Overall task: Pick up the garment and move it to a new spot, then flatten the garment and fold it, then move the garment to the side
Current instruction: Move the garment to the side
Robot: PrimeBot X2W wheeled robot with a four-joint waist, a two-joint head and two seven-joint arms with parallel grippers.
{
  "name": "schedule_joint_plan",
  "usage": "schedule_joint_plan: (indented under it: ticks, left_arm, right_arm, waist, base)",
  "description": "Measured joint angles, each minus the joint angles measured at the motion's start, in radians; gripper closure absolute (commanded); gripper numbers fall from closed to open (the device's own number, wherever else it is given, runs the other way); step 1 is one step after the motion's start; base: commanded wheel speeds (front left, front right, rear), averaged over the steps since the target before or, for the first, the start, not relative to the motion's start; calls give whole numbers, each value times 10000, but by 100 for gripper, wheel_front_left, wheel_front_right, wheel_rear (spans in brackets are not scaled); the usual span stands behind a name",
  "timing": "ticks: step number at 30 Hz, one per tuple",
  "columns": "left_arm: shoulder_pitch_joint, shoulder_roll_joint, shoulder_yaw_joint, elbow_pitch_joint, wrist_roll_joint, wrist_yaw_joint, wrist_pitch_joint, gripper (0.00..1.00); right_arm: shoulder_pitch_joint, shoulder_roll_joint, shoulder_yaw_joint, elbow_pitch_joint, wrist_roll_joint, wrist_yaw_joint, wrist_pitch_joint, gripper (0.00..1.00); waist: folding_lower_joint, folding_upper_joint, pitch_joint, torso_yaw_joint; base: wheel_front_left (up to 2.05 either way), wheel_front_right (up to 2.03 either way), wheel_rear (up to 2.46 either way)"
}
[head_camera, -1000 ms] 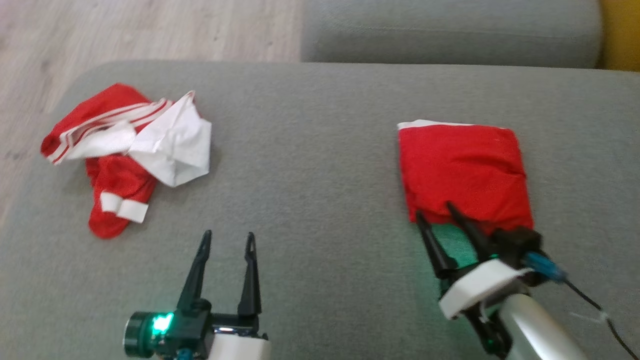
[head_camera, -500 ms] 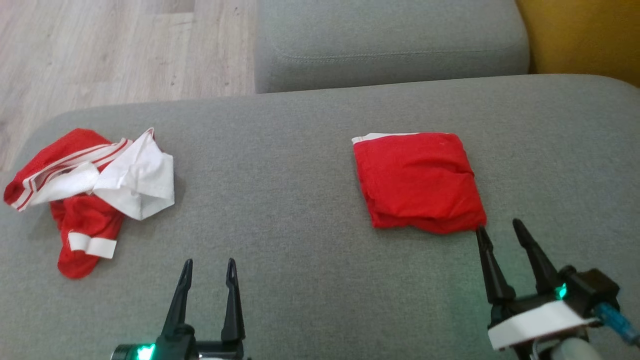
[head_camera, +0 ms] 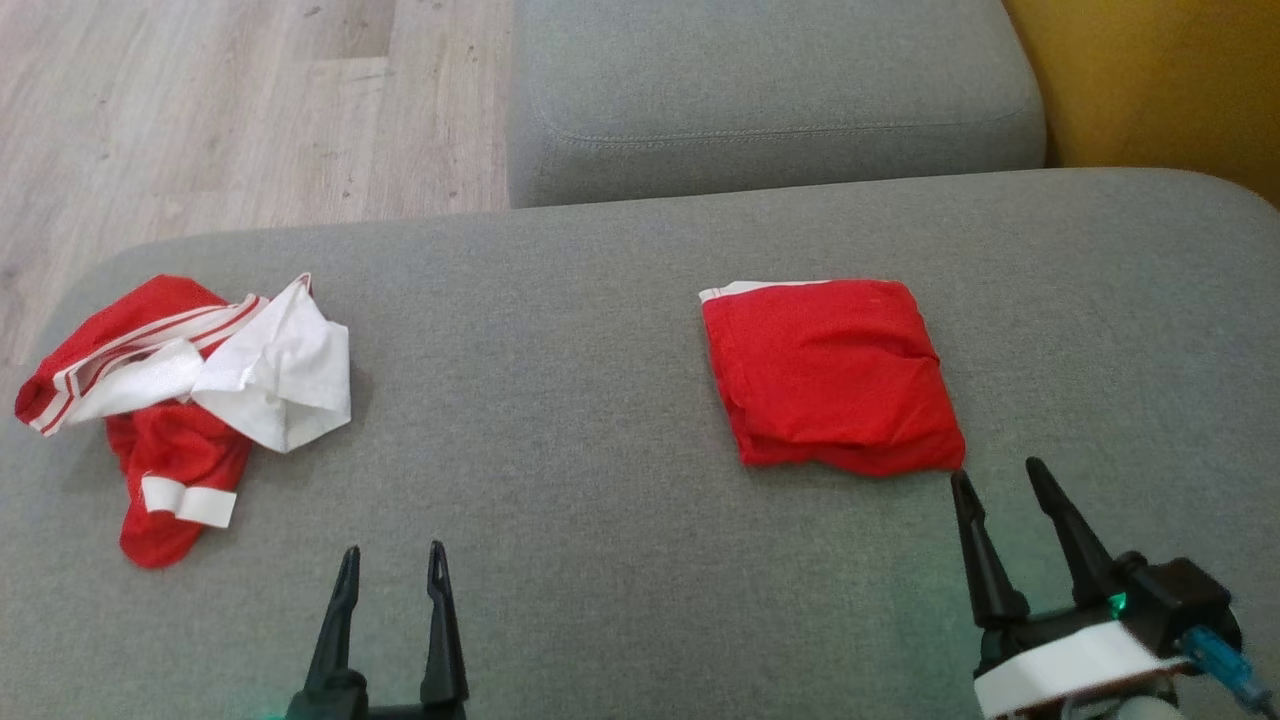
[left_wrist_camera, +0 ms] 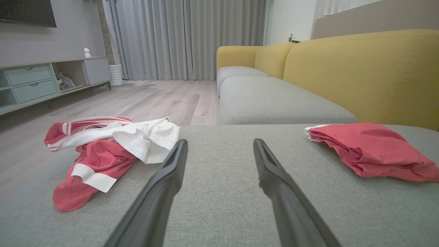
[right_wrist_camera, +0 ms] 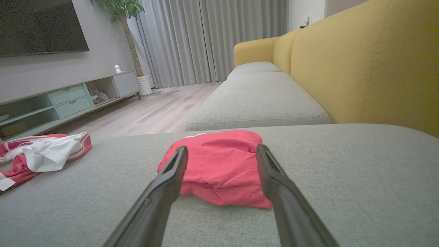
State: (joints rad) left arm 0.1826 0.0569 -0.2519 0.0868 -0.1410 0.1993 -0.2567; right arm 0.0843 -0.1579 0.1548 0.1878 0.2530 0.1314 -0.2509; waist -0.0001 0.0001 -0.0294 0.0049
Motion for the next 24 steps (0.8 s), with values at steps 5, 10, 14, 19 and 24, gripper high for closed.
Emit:
schedule_joint_plan:
  ticks: [5, 10, 14, 19, 24]
  left_arm:
    - [80, 0, 42, -2, -4, 0, 0, 0]
    - [83, 0, 140, -13, -94, 2, 0, 0]
    - [88, 0, 151, -21, -94, 40, 0, 0]
    - [89, 0, 165, -35, -94, 44, 0, 0]
    - [92, 0, 165, -54, -94, 77, 0, 0]
  right_arm:
    - [131, 127, -12, 15, -96, 0, 0, 0]
    - [133, 190, -19, 17, -138, 0, 0, 0]
    - [133, 203, -19, 38, -165, 0, 0, 0]
    - [134, 240, -19, 40, -165, 0, 0, 0]
    - [135, 240, -36, 42, -174, 0, 0, 0]
  waist:
    - [1, 0, 9, 66]
    - [1, 0, 8, 120]
    - [1, 0, -16, 121]
    - [1, 0, -45, 82]
    - [1, 0, 15, 52]
  base:
    - [0, 0, 0]
    - [0, 0, 0]
    - [0, 0, 0]
    - [0, 0, 0]
    - [0, 0, 0]
